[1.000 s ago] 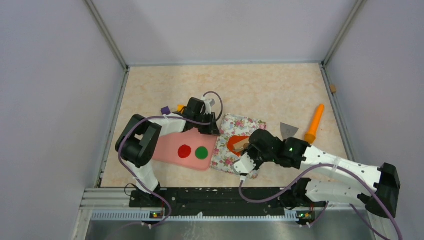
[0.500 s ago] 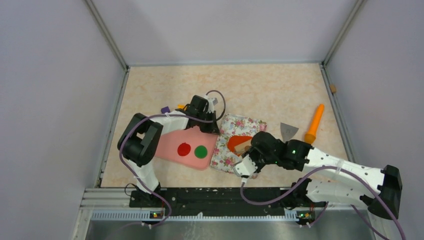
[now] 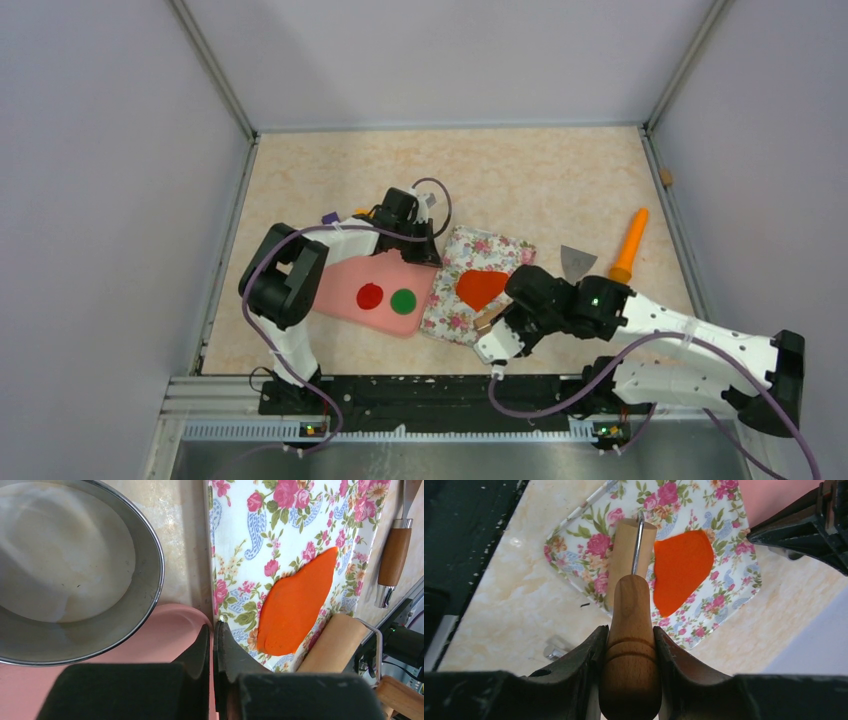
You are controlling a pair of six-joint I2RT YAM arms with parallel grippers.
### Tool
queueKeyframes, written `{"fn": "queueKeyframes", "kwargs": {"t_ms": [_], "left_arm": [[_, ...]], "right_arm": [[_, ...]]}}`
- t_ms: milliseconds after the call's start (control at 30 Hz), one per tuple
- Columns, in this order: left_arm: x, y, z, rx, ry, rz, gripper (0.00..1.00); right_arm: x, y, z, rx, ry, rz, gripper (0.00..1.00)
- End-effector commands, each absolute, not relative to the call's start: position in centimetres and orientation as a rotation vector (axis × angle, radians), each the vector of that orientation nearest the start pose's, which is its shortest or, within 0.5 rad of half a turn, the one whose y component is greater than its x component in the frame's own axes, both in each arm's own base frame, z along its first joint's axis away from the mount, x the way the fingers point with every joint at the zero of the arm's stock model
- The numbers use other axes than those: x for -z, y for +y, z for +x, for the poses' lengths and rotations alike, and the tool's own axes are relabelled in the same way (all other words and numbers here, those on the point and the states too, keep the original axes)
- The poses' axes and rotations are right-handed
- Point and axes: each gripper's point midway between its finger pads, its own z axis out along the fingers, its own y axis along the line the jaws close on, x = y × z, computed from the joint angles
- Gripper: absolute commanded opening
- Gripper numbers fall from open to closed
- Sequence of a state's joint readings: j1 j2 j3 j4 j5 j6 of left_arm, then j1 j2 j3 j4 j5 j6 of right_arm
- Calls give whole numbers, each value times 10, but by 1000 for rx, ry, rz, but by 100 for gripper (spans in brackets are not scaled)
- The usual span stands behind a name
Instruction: Roll out the dumpling wrappers from the dough
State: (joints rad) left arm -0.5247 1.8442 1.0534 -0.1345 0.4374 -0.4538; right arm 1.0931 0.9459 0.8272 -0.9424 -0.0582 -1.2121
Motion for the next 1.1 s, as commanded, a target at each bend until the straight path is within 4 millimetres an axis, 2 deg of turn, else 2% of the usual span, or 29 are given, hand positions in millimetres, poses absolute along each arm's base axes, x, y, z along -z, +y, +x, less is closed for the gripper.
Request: {"fn": "queueKeyframes", "kwargs": {"t_ms": [0, 67, 167, 267, 433, 533, 667, 800, 1067], "left_arm": [[5, -264, 318, 727, 2654, 237, 0], [2, -265, 318, 737, 2644, 230, 0], [-4, -267, 317, 758, 2628, 232, 0], [-6, -267, 315, 769, 2625, 234, 0], [-5, -265, 310, 779, 2633, 236, 0], [-4, -265, 308, 778, 2633, 243, 0], [-3, -264, 306, 782, 2638, 254, 0], [1, -264, 306, 776, 2647, 262, 0], [4, -266, 306, 792, 2655, 255, 0]], "right_arm": [[-160, 183, 114, -132, 1178, -2378, 0], [-186, 196, 122, -151, 1268, -2229, 0], [-217, 210, 139, -257, 1506, -1924, 0], [-230, 211, 160, -439, 1782, -1581, 0], [-228, 207, 194, -690, 2137, -1027, 0], [-213, 202, 217, -831, 2310, -680, 0], [-187, 189, 246, -1026, 2470, -328, 0], [-173, 182, 269, -1038, 2499, -203, 0], [-156, 178, 279, -981, 2503, -189, 0]]}}
